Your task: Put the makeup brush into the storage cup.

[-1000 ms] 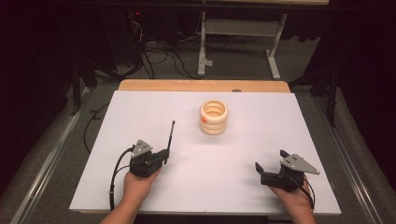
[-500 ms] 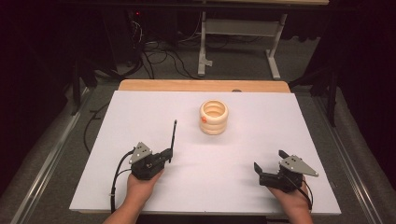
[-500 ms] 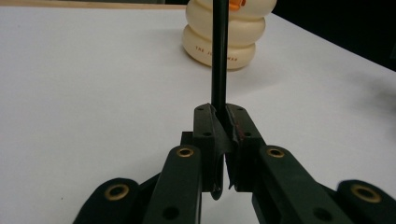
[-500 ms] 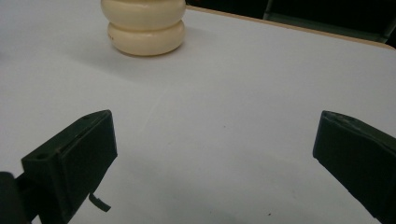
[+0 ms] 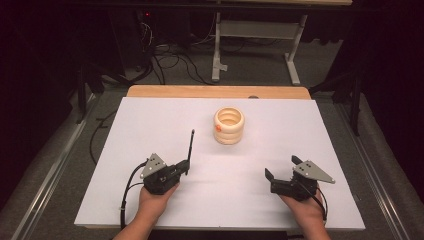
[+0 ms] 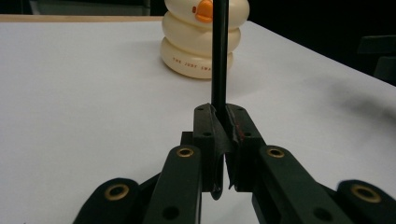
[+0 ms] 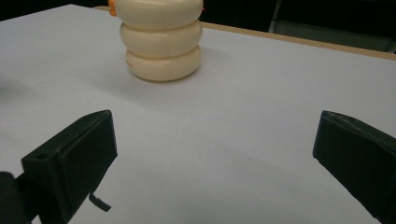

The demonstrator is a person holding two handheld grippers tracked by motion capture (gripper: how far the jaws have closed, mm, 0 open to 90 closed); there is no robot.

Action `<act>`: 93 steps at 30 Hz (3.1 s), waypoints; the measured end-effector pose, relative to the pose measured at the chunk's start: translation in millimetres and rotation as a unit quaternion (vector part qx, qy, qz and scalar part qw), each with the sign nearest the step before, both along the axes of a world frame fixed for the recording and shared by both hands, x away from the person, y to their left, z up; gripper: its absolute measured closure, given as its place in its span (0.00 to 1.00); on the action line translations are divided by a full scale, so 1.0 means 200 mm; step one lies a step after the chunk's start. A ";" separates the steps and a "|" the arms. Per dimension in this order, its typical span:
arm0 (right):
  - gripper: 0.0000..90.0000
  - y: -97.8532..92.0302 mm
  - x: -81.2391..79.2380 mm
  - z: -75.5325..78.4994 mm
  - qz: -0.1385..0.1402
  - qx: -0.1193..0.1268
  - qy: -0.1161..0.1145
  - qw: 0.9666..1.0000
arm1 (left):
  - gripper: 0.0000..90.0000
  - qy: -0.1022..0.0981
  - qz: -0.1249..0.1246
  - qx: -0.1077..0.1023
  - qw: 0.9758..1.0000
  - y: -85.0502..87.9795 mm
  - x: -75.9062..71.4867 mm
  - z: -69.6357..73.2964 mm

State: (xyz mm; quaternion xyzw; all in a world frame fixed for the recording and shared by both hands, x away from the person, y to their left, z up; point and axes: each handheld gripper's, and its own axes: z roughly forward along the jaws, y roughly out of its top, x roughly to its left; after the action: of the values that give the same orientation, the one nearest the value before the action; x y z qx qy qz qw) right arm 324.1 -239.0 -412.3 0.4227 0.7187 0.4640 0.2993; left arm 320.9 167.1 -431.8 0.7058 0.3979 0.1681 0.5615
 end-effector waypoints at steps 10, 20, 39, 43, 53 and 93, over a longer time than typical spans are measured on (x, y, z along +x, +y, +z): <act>0.01 0.12 0.06 0.05 0.021 -0.003 -0.005 1.000 | 0.93 -0.008 -0.005 -0.002 1.000 0.00 -0.01 0.02; 0.02 0.24 0.15 0.08 0.032 0.001 -0.005 0.999 | 0.93 -0.009 -0.007 -0.002 1.000 0.00 -0.02 0.02; 0.02 0.34 0.15 0.02 0.044 -0.020 0.013 0.999 | 0.93 -0.009 0.000 0.002 1.000 -0.01 -0.02 0.01; 0.02 0.34 0.12 0.01 0.054 -0.026 0.012 0.998 | 0.93 -0.012 -0.009 0.000 1.000 -0.02 -0.03 0.02; 0.03 0.35 0.07 0.02 0.077 -0.009 0.011 0.997 | 0.93 -0.017 -0.029 0.000 0.999 -0.06 -0.05 0.02; 0.08 0.40 0.02 0.08 0.133 0.069 0.026 0.988 | 0.93 -0.022 -0.116 0.012 0.993 -0.43 -0.04 -0.02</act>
State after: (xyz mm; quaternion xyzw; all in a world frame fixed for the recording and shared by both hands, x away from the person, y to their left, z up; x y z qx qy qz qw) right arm 328.3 -158.7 -396.2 0.3553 0.7423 0.5367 0.1863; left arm 312.3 80.7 -436.3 0.7498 0.2985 0.1218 0.5778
